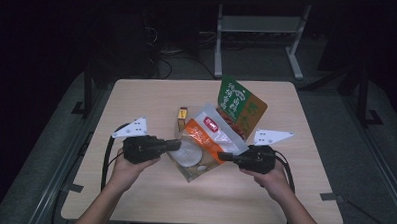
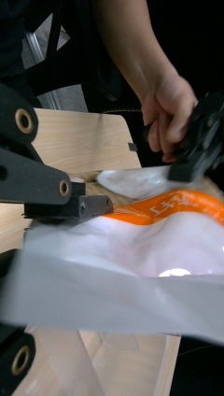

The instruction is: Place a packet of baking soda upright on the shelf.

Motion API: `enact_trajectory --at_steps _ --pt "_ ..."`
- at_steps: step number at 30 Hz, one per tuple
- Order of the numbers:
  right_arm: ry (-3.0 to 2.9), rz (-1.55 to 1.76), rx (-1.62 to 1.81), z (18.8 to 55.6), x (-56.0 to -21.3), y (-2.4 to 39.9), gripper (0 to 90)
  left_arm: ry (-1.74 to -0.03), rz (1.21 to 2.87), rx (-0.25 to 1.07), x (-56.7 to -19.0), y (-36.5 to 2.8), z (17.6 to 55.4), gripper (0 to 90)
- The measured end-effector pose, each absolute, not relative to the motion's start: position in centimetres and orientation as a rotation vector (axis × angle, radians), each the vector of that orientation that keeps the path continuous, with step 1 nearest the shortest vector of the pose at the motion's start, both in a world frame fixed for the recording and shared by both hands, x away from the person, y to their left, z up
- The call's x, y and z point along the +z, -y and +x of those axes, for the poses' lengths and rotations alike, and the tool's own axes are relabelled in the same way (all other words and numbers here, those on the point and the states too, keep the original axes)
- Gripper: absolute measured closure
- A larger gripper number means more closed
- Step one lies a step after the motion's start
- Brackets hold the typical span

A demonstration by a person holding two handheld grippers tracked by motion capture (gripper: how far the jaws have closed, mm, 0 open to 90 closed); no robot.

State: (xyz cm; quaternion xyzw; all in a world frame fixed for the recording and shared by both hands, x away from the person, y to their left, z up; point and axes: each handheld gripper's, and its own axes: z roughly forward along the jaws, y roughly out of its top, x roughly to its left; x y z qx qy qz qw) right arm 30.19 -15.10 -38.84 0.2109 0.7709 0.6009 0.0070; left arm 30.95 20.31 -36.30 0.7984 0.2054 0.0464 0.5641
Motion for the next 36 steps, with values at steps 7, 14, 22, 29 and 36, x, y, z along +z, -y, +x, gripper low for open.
enact_trajectory --at_steps 7,14,22,29,36 --pt "-2.375 0.655 1.852 30.0 -37.9 15.8 86.3 -0.468 1.977 0.089 -38.5 -18.9 30.9 88.9" --pt "-2.369 0.653 1.836 29.8 -37.4 16.0 87.0 -0.449 2.037 0.075 -39.7 -17.8 31.1 88.9" --pt "-2.336 0.662 1.886 29.7 -37.3 16.0 86.3 -0.423 2.040 0.077 -39.8 -17.2 30.7 89.4" --pt "-2.357 0.653 1.859 29.6 -37.5 15.3 88.9 -0.392 2.045 0.080 -39.6 -16.4 30.3 89.4" --pt "-2.370 0.650 1.821 29.5 -37.5 15.1 90.0 -0.405 2.044 0.046 -40.1 -16.4 30.6 89.0"
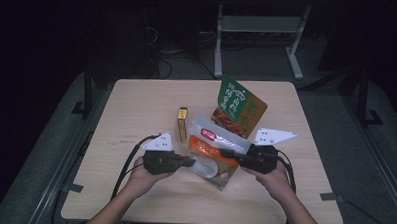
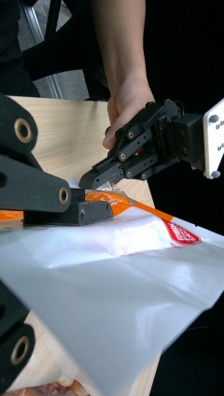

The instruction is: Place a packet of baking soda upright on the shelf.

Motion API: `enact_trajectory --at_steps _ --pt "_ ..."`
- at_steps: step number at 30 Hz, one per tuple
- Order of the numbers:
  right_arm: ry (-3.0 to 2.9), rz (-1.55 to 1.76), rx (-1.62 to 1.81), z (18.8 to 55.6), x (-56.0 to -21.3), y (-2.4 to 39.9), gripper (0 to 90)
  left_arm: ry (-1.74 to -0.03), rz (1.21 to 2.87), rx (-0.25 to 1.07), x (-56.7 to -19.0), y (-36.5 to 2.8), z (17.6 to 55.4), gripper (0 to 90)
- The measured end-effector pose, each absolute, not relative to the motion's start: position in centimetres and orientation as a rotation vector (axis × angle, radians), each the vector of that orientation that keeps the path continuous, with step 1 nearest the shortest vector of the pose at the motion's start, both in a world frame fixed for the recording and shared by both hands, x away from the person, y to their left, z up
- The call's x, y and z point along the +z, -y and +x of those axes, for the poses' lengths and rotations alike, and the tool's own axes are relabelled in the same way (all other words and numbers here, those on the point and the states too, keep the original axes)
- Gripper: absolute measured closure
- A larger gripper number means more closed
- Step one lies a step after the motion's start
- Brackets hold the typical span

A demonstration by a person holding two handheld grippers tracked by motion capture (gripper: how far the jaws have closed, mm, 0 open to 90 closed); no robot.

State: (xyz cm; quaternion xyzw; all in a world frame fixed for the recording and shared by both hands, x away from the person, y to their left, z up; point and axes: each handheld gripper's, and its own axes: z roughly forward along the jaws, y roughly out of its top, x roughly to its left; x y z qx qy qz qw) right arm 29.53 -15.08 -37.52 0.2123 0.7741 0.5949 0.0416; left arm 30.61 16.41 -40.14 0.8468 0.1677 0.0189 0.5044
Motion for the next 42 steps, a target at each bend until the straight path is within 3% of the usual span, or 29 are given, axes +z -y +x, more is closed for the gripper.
enact_trajectory --at_steps 4,11,20,29,42 --pt "-2.372 0.637 1.813 29.3 -37.1 15.0 90.0 -0.413 2.039 0.051 -40.3 -16.4 30.7 85.8" --pt "-2.391 0.633 1.765 29.3 -36.9 14.7 90.0 -0.480 2.042 0.109 -39.6 -17.6 30.6 53.6" --pt "-2.355 0.646 1.754 29.2 -35.7 15.1 90.0 -0.551 2.105 0.151 -40.7 -20.3 29.7 30.2" --pt "-2.309 0.678 1.728 30.0 -34.8 15.2 90.0 -0.640 2.123 0.105 -42.6 -22.7 29.6 24.4" --pt "-2.212 0.751 1.690 31.8 -32.4 14.8 90.0 -0.628 2.176 0.131 -43.6 -21.8 29.8 14.9"
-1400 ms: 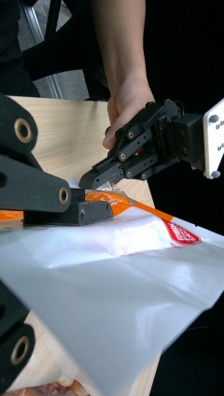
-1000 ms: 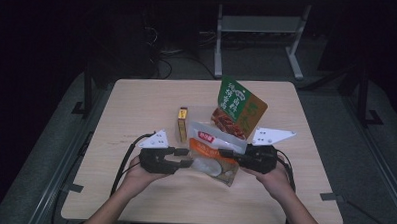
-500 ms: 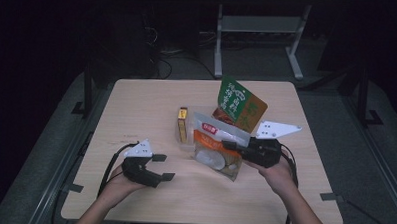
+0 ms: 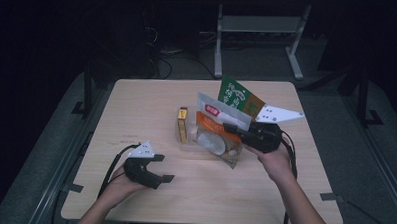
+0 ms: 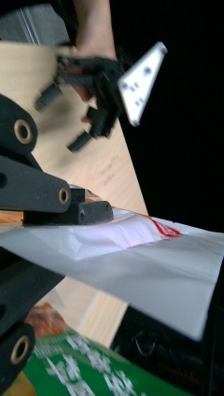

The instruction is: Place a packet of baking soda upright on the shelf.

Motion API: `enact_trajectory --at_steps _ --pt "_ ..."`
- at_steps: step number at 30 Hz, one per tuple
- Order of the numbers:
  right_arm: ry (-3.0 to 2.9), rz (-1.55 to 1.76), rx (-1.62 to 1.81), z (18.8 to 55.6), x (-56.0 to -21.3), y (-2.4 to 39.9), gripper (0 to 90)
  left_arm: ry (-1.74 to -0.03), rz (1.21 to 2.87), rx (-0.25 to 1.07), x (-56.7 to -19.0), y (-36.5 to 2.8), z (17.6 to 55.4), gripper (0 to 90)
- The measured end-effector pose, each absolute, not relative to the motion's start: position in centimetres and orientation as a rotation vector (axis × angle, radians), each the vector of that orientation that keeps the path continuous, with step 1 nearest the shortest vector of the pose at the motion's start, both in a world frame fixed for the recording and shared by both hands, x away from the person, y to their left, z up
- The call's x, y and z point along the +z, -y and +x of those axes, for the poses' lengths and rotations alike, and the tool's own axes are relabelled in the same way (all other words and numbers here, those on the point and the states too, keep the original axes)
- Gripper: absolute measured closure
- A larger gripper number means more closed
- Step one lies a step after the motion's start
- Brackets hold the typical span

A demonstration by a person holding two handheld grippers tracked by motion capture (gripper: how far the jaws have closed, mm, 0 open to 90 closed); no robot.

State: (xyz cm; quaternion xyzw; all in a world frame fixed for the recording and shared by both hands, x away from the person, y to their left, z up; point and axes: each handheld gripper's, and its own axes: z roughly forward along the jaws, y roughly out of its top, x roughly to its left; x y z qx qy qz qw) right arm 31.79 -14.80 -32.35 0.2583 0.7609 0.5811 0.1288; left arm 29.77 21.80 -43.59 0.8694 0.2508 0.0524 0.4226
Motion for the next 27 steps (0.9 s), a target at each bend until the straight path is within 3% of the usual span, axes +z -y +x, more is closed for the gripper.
enact_trajectory --at_steps 14,27 --pt "-2.072 0.884 1.644 35.5 -30.9 11.9 90.0 -0.636 2.179 0.142 -43.6 -22.0 29.9 14.8" --pt "-1.987 1.034 1.578 38.2 -31.8 8.8 90.0 -0.630 2.186 0.132 -43.6 -22.1 30.0 14.8"
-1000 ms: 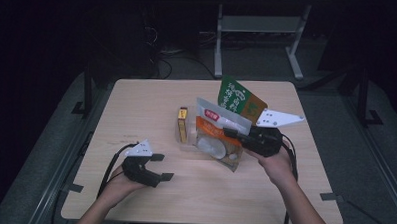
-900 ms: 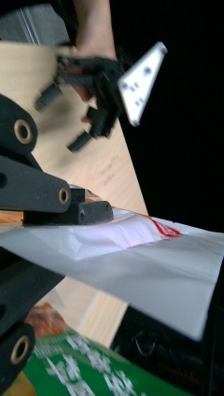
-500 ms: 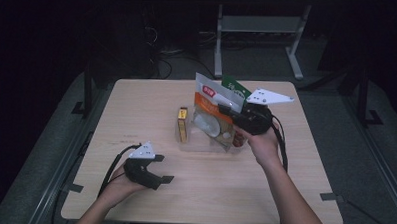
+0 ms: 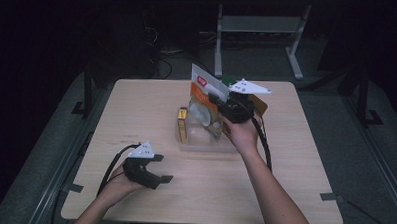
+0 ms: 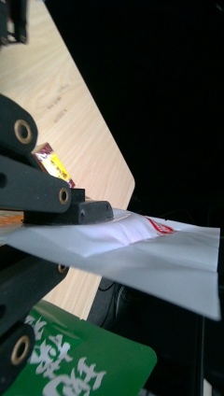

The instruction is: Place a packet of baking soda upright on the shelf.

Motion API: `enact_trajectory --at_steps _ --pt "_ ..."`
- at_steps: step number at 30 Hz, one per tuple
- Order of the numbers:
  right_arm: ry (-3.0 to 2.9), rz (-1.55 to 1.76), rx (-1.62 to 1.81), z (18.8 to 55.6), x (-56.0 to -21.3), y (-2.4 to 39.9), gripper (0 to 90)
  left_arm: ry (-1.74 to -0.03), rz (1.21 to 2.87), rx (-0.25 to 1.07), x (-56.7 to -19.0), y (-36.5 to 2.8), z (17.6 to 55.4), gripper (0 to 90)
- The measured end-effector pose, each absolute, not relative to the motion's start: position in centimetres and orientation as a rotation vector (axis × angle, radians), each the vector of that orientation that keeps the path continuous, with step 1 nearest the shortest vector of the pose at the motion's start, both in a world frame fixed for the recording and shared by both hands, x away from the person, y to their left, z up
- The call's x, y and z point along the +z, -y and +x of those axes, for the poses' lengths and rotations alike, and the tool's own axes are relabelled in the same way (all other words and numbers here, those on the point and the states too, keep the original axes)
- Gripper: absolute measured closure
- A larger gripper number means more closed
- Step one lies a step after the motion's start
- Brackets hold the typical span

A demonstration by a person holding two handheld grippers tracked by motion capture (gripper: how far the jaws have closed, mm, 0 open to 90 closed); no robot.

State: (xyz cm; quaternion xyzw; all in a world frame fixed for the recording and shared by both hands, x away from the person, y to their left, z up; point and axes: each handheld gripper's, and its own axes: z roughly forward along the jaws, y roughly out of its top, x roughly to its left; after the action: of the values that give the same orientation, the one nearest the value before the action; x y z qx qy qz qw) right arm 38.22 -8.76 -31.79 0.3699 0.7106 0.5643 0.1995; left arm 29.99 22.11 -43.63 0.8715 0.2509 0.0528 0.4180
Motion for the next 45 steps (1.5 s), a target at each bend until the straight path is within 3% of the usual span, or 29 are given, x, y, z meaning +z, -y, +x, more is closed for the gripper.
enact_trajectory --at_steps 31,39,45 --pt "-1.834 1.226 1.445 37.8 -34.4 4.2 87.0 -0.598 2.213 0.111 -43.9 -21.6 29.9 14.9" --pt "-1.866 1.111 1.392 36.5 -34.2 5.0 68.0 -0.589 2.228 0.108 -43.9 -21.4 29.8 14.8" --pt "-1.966 1.053 1.386 35.4 -34.1 6.4 48.1 -0.591 2.226 0.099 -44.1 -21.2 29.8 14.8"
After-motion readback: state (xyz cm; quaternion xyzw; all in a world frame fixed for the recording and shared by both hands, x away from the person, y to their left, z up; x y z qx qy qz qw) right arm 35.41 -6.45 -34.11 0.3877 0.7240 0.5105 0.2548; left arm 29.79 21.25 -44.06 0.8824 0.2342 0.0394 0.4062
